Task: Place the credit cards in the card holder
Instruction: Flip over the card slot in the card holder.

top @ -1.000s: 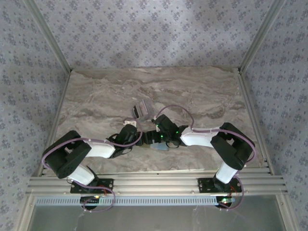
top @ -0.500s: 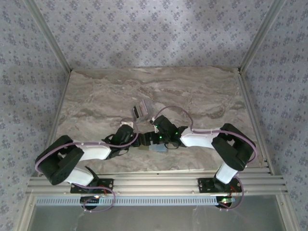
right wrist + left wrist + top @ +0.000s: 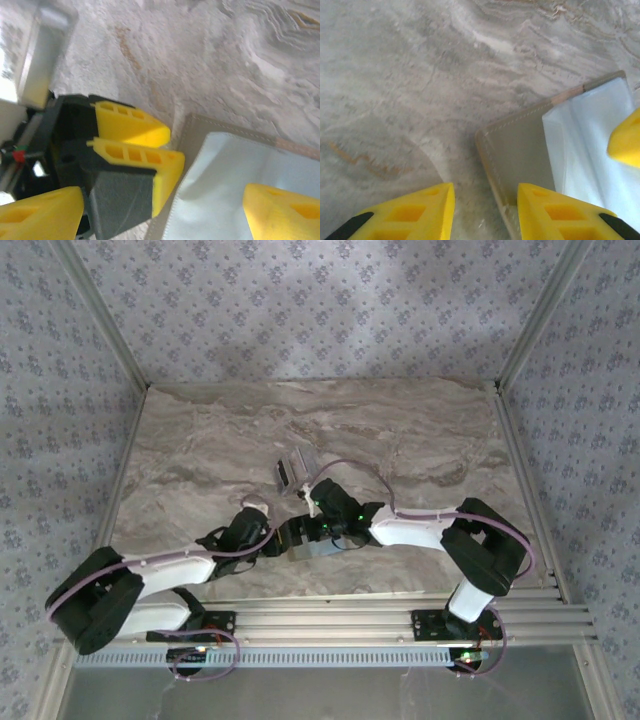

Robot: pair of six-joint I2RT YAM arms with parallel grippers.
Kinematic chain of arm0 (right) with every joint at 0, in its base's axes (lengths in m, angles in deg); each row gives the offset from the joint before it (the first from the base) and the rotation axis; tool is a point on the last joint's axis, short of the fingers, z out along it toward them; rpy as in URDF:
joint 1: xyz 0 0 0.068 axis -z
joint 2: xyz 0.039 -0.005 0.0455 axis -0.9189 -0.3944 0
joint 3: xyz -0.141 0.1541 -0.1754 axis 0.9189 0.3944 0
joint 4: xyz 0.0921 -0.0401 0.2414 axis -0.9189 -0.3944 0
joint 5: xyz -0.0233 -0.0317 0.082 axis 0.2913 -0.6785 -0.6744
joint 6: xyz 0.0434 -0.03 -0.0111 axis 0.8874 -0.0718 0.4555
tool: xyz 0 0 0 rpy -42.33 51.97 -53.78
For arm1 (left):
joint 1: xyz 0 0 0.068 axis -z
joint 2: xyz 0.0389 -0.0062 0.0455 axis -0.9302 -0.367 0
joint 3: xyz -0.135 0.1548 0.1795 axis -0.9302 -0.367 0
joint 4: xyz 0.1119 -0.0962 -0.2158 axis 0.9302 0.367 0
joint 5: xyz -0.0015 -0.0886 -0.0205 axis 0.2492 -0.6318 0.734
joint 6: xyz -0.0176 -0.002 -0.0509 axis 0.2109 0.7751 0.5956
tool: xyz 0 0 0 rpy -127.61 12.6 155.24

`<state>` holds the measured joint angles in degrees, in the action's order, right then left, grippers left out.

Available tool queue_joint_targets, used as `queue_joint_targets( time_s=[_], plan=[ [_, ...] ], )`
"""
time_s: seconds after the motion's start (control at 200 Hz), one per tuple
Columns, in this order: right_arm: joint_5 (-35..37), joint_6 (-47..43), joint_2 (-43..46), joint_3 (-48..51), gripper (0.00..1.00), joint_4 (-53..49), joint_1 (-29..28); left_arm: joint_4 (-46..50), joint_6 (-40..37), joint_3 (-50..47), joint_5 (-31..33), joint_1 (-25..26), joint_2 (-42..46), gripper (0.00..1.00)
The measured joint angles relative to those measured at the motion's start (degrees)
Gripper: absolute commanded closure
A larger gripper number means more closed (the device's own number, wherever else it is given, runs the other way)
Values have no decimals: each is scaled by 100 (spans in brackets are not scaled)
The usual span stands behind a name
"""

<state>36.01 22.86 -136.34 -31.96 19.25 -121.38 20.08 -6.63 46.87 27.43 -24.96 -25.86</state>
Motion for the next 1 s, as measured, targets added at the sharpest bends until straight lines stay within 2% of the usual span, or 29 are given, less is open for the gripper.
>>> queue_joint_targets(
  time_s=[0.33, 0.5, 0.715, 0.999],
  plan=[
    [136, -72, 7, -42, 15, 72, -61, 1410, 103, -229, 201, 0, 1508, 54],
    [332, -184, 219, -37, 15, -114, -120, 1718, 101, -219, 157, 2, 1880, 56],
    [479, -297, 769, 109, 20, -286, 15, 1858, 68, 179, 46, 188, 1552, 59],
    [828, -546, 1187, 116, 40, -929, 728, 1591, -28, 1051, 50, 625, 323, 64]
  ],
)
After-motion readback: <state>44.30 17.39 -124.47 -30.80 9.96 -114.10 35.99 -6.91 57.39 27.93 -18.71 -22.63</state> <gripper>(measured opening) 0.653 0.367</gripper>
